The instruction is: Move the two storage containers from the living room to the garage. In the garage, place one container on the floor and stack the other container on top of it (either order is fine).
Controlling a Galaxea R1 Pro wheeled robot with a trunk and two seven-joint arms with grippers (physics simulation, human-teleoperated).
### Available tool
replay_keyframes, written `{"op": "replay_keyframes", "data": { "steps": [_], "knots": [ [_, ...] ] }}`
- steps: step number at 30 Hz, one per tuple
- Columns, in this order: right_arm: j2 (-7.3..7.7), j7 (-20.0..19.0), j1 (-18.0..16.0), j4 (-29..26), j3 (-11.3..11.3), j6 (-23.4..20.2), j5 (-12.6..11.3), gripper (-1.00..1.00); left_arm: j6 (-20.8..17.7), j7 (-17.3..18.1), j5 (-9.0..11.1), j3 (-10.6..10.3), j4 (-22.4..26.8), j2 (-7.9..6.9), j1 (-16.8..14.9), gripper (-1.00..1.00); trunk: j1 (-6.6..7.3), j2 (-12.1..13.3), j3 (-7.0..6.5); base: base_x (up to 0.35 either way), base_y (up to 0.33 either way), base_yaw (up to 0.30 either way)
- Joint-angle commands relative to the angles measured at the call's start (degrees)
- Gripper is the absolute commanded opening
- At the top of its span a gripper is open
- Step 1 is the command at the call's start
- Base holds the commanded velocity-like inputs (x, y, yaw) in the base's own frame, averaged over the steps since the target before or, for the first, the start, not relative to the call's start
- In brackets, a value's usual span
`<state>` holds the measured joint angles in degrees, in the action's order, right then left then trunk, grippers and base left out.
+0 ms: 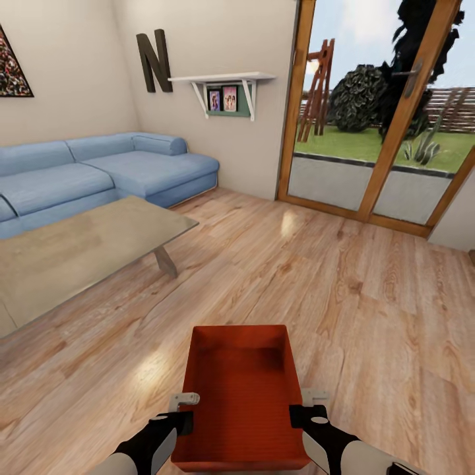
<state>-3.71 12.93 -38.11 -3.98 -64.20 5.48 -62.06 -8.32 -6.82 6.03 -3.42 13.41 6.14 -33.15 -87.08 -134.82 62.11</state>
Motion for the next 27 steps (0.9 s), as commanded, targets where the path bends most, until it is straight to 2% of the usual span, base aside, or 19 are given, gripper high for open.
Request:
{"op": "replay_keyframes", "data": {
  "steps": [1, 27],
  "knots": [
    [0.11, 0.2, 0.0, 1.1, 0.1, 0.2, -0.4, -1.00, -0.4, -0.7, 0.0, -0.4, 0.1, -0.07, 0.0, -1.00, 0.24, 0.4, -0.14, 0.000, 0.000, 0.000],
    [0.11, 0.5, 0.0, 1.1, 0.2, 0.2, -0.4, -1.00, -0.5, -0.7, 0.1, -0.4, 0.1, -0.07, 0.0, -1.00, 5.95, 10.8, -4.81, 0.000, 0.000, 0.000]
  ]
}}
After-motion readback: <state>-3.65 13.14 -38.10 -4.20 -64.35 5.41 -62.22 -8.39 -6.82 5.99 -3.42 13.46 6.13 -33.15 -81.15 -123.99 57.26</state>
